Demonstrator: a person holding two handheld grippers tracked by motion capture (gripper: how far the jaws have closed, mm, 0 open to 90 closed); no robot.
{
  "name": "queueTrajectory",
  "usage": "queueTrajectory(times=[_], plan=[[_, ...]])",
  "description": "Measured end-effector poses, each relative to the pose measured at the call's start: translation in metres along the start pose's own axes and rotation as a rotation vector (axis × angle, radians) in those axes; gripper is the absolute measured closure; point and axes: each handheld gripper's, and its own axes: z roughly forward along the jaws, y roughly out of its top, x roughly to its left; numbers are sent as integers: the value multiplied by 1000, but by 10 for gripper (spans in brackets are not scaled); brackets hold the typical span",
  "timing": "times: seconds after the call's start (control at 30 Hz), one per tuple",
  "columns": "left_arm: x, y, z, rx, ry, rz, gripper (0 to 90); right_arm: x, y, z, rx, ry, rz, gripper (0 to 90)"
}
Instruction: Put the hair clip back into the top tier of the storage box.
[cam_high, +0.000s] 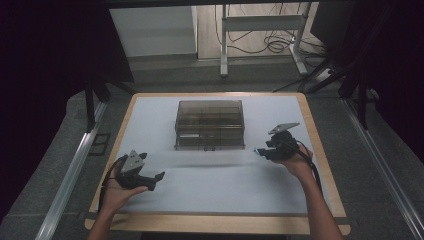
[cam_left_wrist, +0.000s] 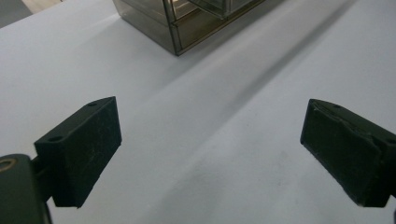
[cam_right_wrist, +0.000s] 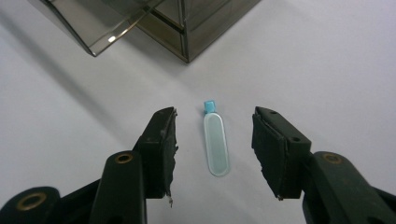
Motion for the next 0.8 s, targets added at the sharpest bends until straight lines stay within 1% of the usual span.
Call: queueTrajectory(times=[0.07, 0.27, 0.43, 0.67, 0.7, 0.8], plan=[[-1, 0, 1, 1, 7, 1, 63, -1, 2, 3, 12, 0, -6, 487], [0, 0, 0, 2, 9, -9, 71, -2, 7, 11, 47, 6, -13, 487], [0, 1, -1, 5, 6, -12, 73, -2, 9, 21, 96, 15, -24, 493], [1, 1, -3, -2, 4, -23, 74, -1, 10, 28, 128, 21, -30, 532], [1, 1, -3, 1, 4, -20, 74, -2, 10, 28, 131, 22, -29, 539], [0, 1, -1, 2, 1, -24, 74, -3, 9, 29, 145, 16, -38, 559]])
